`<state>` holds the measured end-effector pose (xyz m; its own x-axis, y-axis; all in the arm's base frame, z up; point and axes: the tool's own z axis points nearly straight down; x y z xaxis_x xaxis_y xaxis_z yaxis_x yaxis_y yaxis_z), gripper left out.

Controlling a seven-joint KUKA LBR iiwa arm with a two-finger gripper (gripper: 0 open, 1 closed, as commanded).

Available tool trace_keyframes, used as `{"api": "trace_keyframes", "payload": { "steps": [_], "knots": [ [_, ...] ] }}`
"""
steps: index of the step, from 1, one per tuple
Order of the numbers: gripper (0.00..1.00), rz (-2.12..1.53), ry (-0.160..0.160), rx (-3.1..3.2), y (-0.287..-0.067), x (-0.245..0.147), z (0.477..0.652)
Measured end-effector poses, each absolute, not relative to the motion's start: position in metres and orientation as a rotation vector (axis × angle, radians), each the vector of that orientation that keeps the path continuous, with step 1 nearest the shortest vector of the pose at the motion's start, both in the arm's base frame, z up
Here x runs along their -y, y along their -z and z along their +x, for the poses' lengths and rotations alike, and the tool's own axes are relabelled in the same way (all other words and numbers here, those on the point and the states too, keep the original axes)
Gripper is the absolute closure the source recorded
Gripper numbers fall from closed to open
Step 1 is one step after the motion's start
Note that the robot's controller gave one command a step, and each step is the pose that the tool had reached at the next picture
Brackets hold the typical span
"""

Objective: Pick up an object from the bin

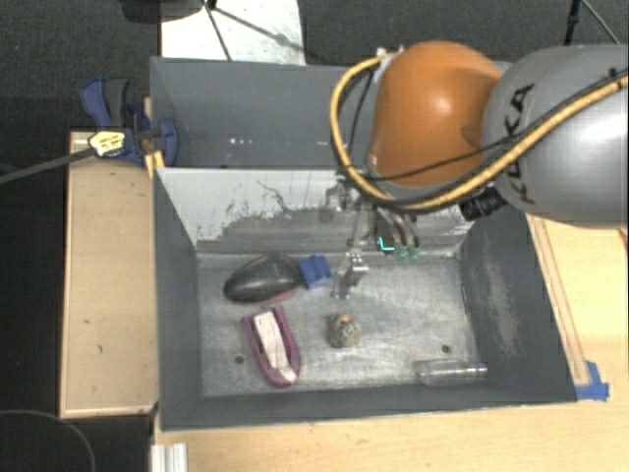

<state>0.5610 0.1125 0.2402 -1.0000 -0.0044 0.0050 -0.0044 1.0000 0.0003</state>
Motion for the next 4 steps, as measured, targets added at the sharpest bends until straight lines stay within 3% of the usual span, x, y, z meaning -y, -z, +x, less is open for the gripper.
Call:
{"api": "trace_keyframes", "payload": {
  "steps": [1, 2, 3, 4],
  "knots": [
    [0.00, -0.334, 0.007, 3.126, -0.071, -0.204, 0.584],
    [0.00, -0.836, 0.001, 3.029, -0.101, -0.167, 0.533],
    [0.00, -1.061, 0.001, 2.959, -0.104, -0.148, 0.546],
    [0.00, -1.189, 0.029, 2.930, -0.079, -0.166, 0.566]
  ]
}}
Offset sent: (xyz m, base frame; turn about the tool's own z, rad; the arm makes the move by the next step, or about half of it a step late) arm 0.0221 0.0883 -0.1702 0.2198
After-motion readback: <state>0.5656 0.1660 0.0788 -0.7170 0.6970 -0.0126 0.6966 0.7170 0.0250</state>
